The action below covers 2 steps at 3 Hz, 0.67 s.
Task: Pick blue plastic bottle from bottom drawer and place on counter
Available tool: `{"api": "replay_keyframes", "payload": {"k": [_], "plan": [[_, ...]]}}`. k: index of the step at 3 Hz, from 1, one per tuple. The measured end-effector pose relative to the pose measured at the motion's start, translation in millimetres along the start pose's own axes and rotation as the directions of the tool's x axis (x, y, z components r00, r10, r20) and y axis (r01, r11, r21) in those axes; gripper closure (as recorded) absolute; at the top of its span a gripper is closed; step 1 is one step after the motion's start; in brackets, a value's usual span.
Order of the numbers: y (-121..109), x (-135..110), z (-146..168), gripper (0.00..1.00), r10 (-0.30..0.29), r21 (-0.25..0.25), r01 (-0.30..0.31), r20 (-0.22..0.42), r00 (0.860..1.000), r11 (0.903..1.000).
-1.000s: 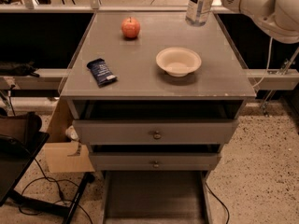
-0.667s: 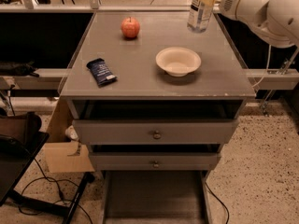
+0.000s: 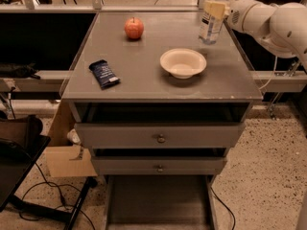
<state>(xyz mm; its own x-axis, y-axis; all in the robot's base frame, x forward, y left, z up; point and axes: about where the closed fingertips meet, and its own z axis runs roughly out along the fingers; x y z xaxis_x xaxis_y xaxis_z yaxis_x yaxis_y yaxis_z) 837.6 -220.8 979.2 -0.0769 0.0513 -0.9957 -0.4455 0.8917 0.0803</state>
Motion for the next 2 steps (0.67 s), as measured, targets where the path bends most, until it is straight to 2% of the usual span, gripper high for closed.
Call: {"api": "replay_keyframes", "payload": {"k": [2], "plan": [[-25.7, 40.6, 4.5, 1.00, 0.002, 0.054, -0.001, -0.016, 1.000, 0.9986]]}}
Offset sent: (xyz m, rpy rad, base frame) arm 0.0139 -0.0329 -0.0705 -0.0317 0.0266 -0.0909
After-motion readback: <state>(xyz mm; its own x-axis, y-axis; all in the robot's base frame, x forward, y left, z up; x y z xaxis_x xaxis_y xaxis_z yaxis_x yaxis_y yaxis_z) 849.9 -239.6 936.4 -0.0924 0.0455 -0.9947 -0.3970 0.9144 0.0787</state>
